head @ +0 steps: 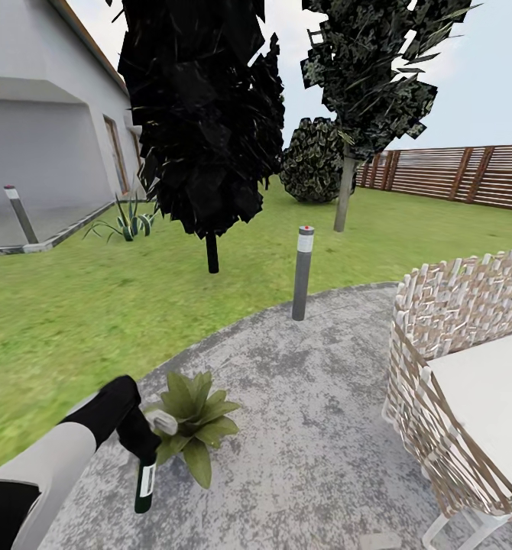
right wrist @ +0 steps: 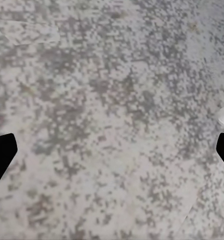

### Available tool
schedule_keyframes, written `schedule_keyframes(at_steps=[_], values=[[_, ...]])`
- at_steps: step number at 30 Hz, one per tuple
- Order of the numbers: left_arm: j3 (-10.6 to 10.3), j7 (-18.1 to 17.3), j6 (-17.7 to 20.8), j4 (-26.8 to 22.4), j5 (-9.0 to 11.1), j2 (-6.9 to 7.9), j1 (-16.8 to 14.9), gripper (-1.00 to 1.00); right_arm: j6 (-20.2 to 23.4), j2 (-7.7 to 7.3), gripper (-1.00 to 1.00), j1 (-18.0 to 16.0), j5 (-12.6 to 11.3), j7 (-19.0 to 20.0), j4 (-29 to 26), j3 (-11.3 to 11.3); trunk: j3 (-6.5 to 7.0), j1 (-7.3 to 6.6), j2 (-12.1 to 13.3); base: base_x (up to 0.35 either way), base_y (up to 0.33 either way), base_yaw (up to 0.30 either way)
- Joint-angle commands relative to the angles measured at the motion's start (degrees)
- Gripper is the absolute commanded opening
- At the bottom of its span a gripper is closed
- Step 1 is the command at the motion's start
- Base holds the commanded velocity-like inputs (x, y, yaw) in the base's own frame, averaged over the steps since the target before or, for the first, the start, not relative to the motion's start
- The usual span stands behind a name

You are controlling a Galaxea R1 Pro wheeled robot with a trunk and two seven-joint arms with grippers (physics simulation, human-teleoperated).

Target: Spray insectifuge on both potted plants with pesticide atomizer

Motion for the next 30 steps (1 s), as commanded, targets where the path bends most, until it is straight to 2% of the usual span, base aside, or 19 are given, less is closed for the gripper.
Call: schedule_keyframes(at_steps=[1,9,14,18,22,25,27,30], values=[[-0.16,-0.64,0.00,-0.15,-0.45,-0.06,0.07,-1.00,-0.11,-0.01,1.00,-0.04,-0.10,-0.29,0.07,0.37,-0.06,-0.01,-0.02,0.000,0.000,0.000],[-0.05,-0.68,-0.20,-0.53,-0.58,-0.14,0.16,-1.00,-0.11,0.01,1.00,-0.04,-0.16,-0.28,-0.01,0.38,-0.06,-0.01,-0.02,0.009,-0.003,0.000],[0.10,-0.66,-0.13,-0.40,-0.48,-0.31,0.18,-1.00,-0.11,0.03,1.00,-0.04,-0.24,-0.31,-0.02,0.36,-0.06,-0.01,-0.02,0.154,-0.113,0.010],[0.14,-0.66,-0.12,-0.15,-0.41,-0.60,0.29,-1.00,-0.11,0.16,1.00,-0.04,-0.32,-0.39,-0.04,0.36,-0.15,-0.01,-0.02,0.039,-0.023,0.186],[0.11,-0.71,-0.55,-0.10,-0.43,-0.96,1.35,-1.00,-0.11,0.15,1.00,-0.04,-0.34,-0.44,-0.05,0.36,-0.25,-0.01,-0.02,0.005,-0.003,0.164],[-0.05,-0.81,-1.11,-0.09,-0.48,-0.57,3.26,-1.00,-0.11,0.11,1.00,-0.04,-0.31,-0.44,-0.03,0.36,-0.26,-0.01,-0.02,0.001,0.000,0.030],[-0.17,-0.81,-3.90,-0.09,-0.65,-0.37,5.39,-1.00,-0.11,0.10,1.00,-0.04,-0.28,-0.42,-0.04,0.36,-0.26,-0.01,-0.02,0.000,0.000,0.006],[-0.28,-0.82,-5.60,-0.21,-0.72,-0.60,6.09,-1.00,-0.11,0.10,1.00,-0.04,-0.29,-0.41,-0.02,0.36,-0.26,-0.01,-0.02,0.000,0.000,0.001]])
